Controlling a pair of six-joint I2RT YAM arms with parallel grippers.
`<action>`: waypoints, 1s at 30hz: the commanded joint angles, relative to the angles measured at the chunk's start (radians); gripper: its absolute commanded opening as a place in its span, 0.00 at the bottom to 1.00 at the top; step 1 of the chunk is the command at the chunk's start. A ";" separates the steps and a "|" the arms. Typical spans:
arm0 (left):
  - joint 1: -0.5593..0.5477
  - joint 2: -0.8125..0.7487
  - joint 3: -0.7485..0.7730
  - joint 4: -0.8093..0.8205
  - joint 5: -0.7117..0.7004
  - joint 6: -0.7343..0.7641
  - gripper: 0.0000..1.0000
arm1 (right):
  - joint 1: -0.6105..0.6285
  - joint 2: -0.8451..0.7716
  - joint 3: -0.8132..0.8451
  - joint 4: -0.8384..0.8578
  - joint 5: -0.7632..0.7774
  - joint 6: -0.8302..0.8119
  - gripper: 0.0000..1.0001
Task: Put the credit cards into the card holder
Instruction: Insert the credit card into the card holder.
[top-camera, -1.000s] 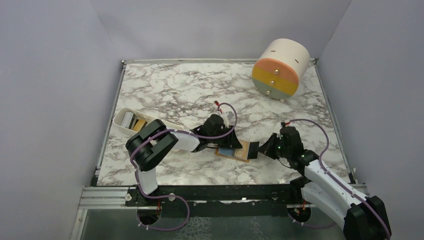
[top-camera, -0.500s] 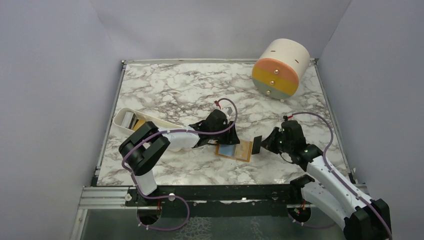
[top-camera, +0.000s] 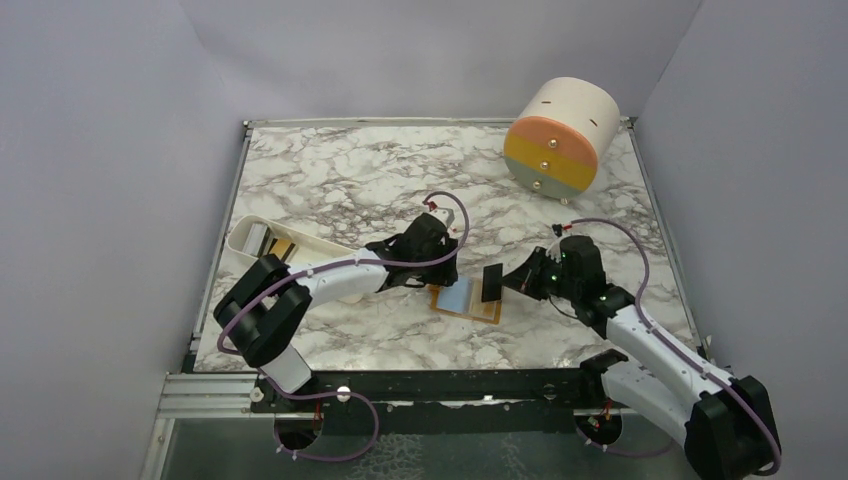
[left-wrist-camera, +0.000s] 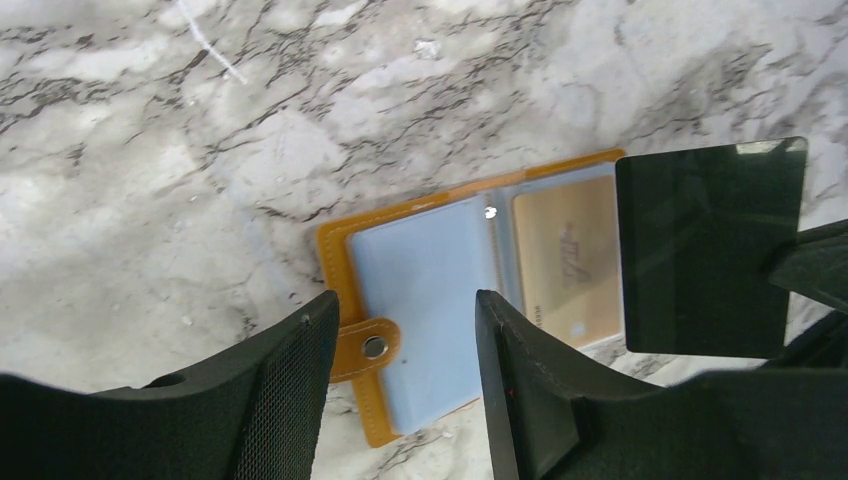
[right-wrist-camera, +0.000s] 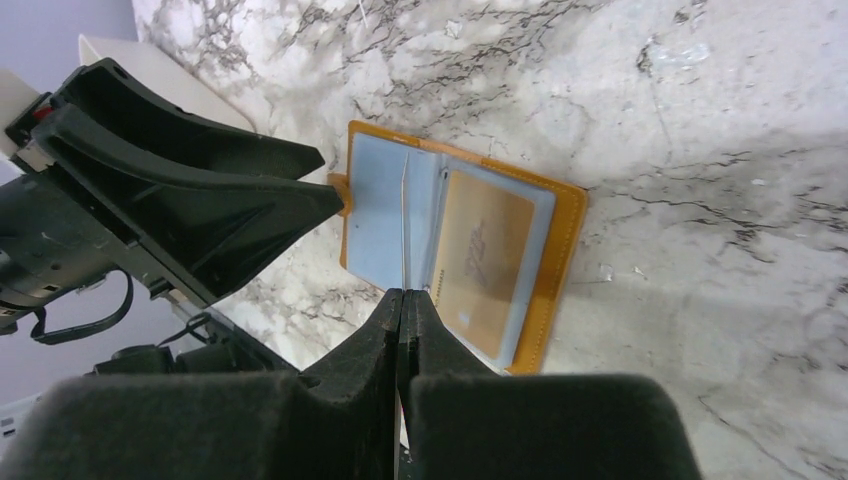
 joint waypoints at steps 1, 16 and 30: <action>0.009 -0.028 -0.029 -0.063 -0.060 0.055 0.55 | 0.001 0.059 -0.041 0.193 -0.116 0.050 0.01; 0.012 -0.024 -0.103 -0.023 -0.025 0.021 0.41 | 0.002 0.243 -0.112 0.387 -0.209 0.078 0.01; 0.014 -0.011 -0.128 0.006 -0.018 0.014 0.15 | 0.001 0.398 -0.109 0.451 -0.271 0.033 0.01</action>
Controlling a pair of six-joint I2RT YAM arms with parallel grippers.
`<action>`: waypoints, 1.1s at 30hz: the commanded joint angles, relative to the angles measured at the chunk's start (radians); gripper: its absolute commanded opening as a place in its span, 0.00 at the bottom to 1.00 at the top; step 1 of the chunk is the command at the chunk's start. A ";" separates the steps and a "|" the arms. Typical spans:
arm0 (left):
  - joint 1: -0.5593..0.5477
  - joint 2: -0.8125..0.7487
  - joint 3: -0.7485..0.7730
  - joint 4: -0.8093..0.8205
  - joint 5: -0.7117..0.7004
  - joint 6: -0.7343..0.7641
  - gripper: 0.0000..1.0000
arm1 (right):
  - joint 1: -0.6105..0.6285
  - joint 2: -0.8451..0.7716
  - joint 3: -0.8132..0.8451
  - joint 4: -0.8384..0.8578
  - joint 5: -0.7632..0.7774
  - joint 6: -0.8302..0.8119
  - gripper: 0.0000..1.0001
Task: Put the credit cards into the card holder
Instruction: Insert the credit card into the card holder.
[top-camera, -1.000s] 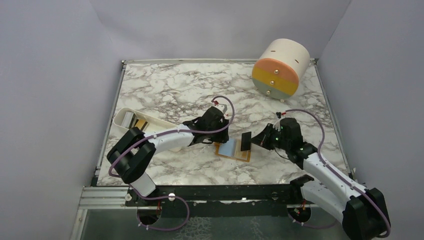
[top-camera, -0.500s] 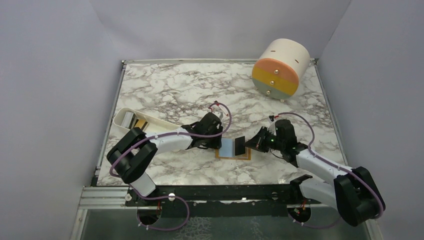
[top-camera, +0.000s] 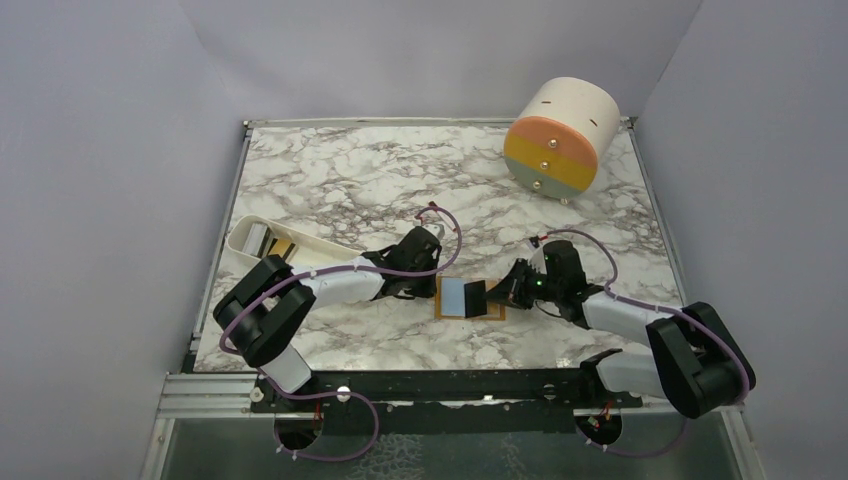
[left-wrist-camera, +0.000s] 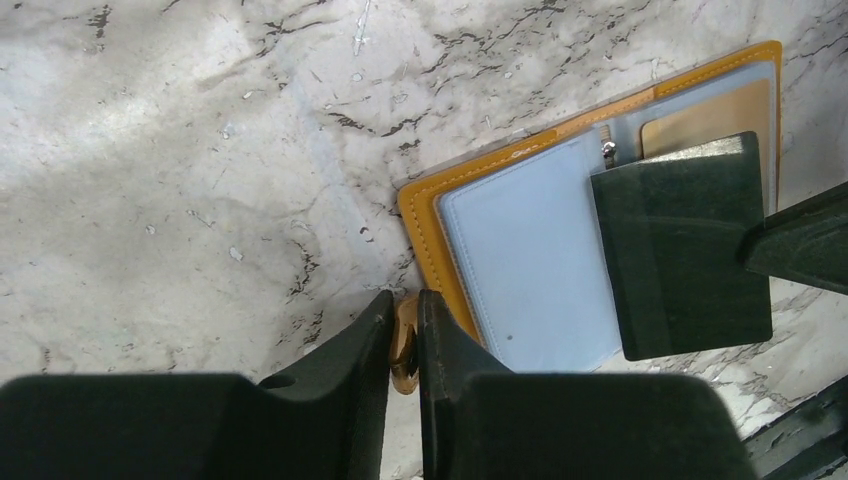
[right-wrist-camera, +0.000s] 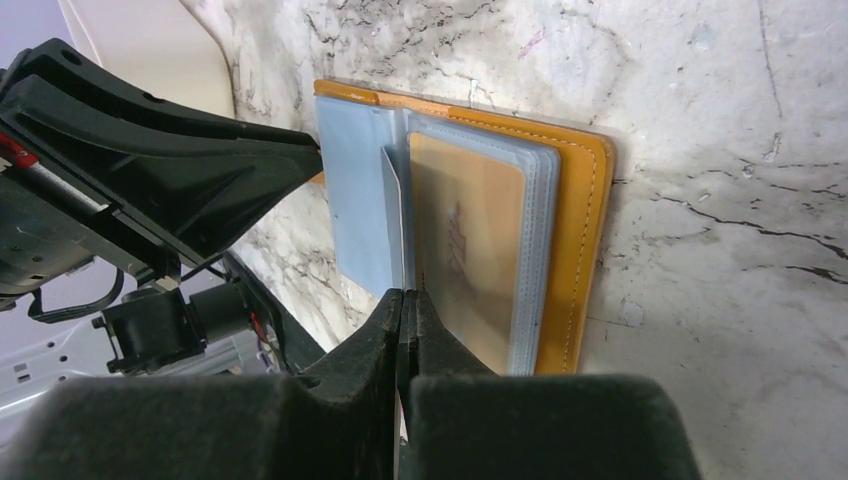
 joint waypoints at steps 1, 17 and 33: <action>0.005 -0.011 -0.017 0.021 -0.001 -0.005 0.14 | 0.001 0.019 0.000 0.047 -0.029 -0.032 0.01; 0.007 -0.007 -0.049 0.053 0.027 -0.029 0.02 | 0.001 0.100 0.048 0.027 0.028 -0.149 0.01; 0.007 0.002 -0.083 0.100 0.099 -0.110 0.00 | 0.002 0.088 0.010 0.093 0.081 -0.122 0.01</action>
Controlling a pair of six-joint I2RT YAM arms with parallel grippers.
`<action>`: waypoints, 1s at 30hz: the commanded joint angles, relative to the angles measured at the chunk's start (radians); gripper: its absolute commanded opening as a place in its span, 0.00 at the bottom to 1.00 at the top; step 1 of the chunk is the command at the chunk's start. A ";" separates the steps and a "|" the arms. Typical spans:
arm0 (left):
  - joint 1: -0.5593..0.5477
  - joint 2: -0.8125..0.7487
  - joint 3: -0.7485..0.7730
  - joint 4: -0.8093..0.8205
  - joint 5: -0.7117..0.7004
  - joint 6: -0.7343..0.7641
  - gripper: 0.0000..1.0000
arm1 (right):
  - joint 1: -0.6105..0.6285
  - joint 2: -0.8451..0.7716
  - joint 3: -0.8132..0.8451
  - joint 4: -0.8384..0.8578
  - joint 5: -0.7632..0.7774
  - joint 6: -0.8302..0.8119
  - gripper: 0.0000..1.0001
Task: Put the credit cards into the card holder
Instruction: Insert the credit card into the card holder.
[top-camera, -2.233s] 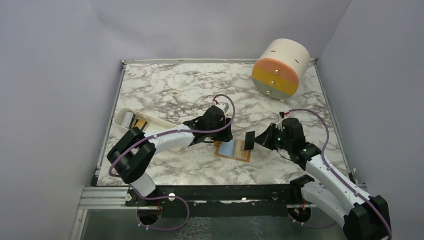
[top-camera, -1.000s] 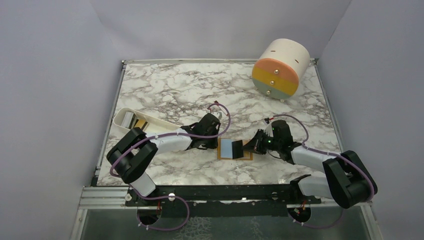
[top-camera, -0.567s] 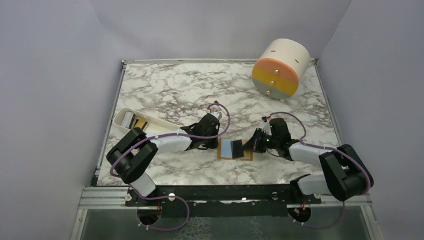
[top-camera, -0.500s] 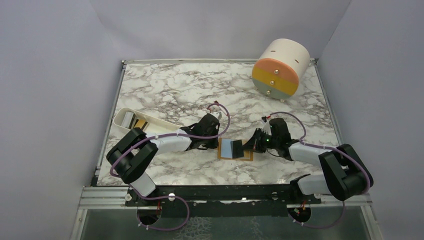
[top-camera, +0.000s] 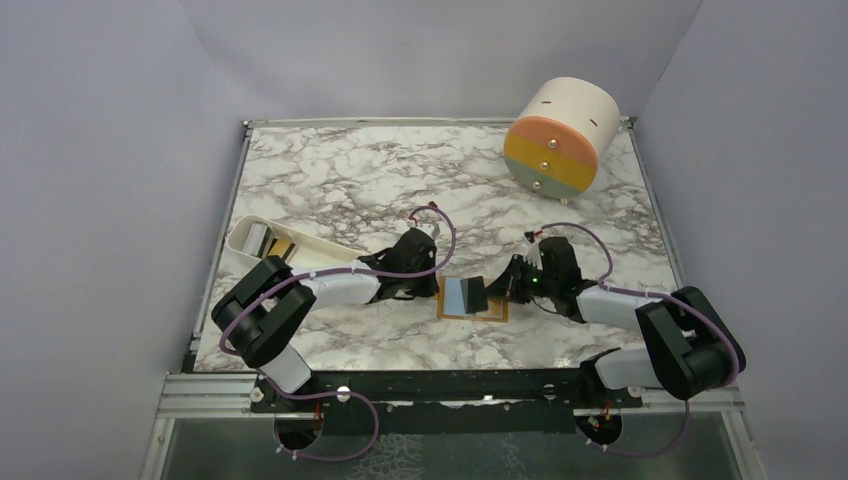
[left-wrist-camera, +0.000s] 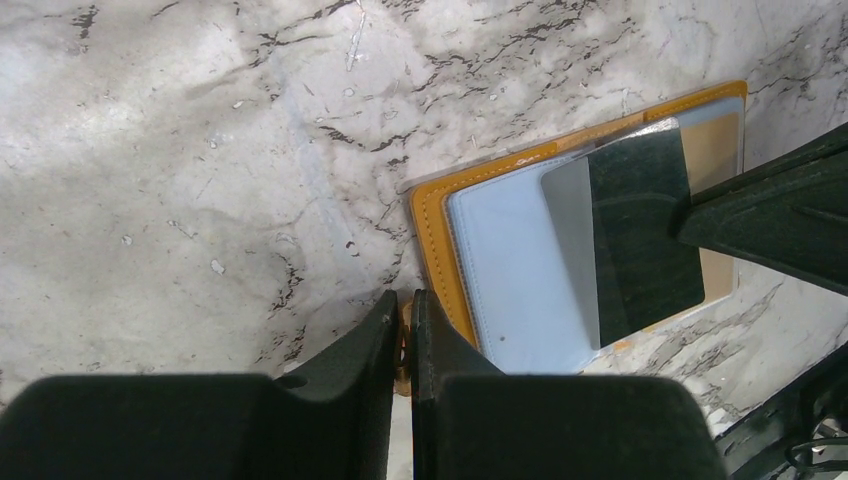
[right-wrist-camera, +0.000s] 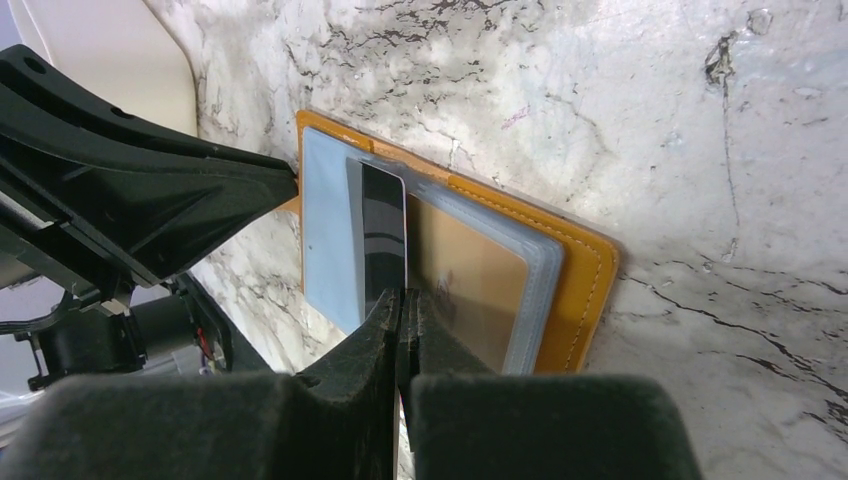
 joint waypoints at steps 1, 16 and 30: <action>-0.007 0.006 -0.030 -0.008 0.067 -0.047 0.00 | 0.002 -0.011 -0.027 0.036 0.043 0.005 0.01; -0.007 0.006 -0.090 0.125 0.160 -0.164 0.00 | 0.077 -0.013 -0.009 -0.014 0.107 0.074 0.04; -0.004 -0.025 -0.084 0.117 0.130 -0.148 0.00 | 0.183 -0.066 0.143 -0.309 0.264 -0.019 0.30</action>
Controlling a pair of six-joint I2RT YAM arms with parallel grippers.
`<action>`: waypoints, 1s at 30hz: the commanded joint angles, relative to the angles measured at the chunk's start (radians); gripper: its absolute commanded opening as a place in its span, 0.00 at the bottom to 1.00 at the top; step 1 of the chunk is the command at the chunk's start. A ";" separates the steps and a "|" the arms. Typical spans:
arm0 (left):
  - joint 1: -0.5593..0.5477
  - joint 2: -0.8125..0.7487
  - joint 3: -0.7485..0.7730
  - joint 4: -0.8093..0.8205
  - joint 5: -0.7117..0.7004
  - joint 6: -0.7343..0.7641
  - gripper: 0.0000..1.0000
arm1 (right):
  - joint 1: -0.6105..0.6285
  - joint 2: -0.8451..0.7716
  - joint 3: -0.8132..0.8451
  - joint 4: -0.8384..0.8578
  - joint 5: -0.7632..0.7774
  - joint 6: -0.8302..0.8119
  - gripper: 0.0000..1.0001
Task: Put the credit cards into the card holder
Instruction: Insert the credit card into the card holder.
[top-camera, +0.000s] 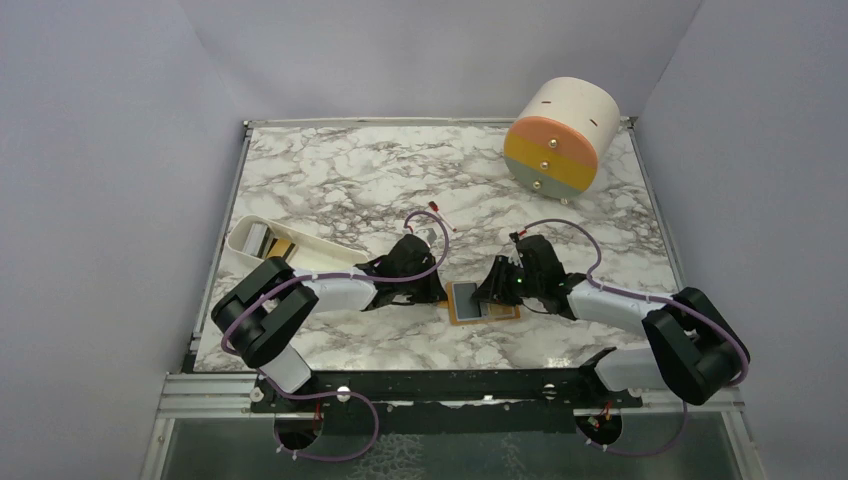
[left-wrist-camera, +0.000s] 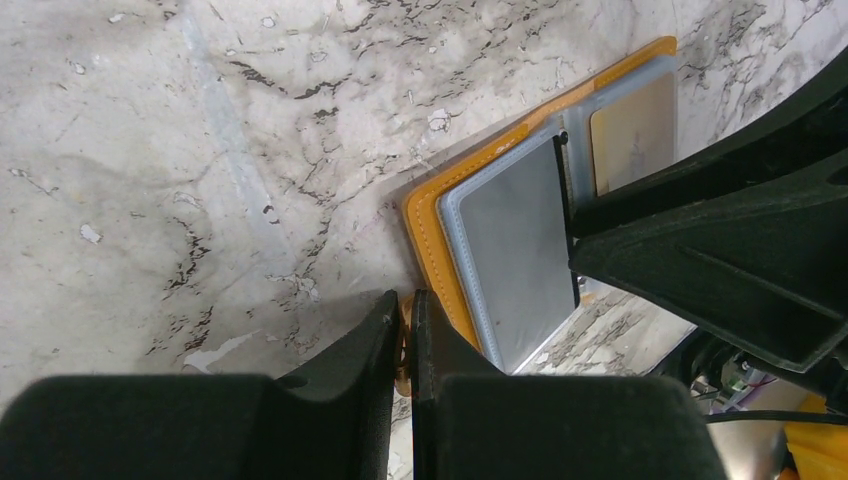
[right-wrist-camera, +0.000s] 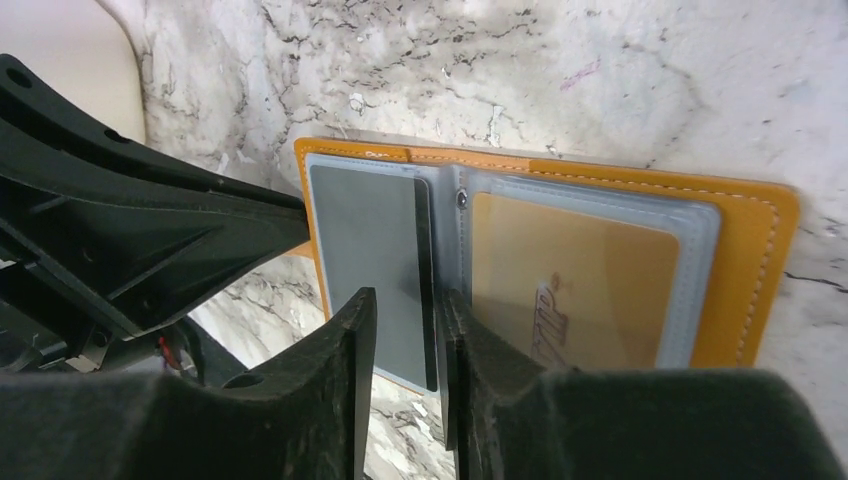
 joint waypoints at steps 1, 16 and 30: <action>-0.005 -0.026 0.001 -0.038 -0.003 0.027 0.00 | 0.006 -0.072 0.073 -0.199 0.104 -0.089 0.32; 0.033 -0.043 -0.005 -0.041 0.018 0.054 0.00 | 0.002 -0.187 0.148 -0.484 0.287 -0.122 0.74; 0.033 -0.030 -0.025 -0.002 0.042 0.043 0.00 | 0.000 -0.227 0.046 -0.436 0.270 -0.060 0.88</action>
